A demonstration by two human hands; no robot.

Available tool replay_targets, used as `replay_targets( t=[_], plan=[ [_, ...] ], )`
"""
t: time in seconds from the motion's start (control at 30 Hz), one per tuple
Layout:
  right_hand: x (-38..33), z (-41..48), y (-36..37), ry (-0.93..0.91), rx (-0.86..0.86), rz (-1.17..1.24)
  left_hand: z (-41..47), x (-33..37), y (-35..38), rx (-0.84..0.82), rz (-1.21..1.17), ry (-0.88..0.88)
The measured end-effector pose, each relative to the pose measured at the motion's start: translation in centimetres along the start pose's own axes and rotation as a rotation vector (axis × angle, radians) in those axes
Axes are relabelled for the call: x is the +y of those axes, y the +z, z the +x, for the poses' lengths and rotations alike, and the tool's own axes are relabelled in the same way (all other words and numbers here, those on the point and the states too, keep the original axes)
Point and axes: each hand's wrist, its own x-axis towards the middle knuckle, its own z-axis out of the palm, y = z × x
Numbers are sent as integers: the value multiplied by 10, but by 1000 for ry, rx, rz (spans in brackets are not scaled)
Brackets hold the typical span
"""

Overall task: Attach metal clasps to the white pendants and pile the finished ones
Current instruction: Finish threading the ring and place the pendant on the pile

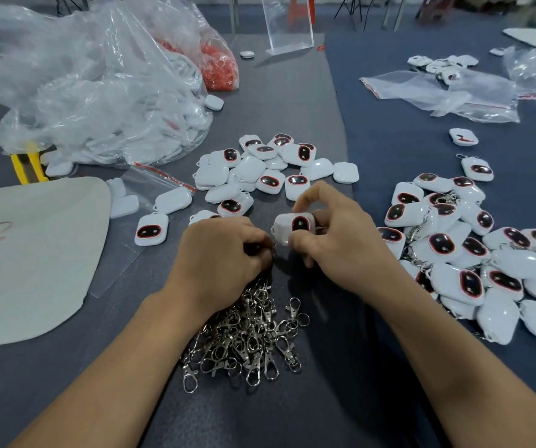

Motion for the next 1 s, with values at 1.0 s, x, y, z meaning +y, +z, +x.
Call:
replay_targets(
  t=[1.0],
  plan=[
    [-5, 1, -1, 290, -44, 503, 3, -12, 1, 11, -422, -216]
  ],
)
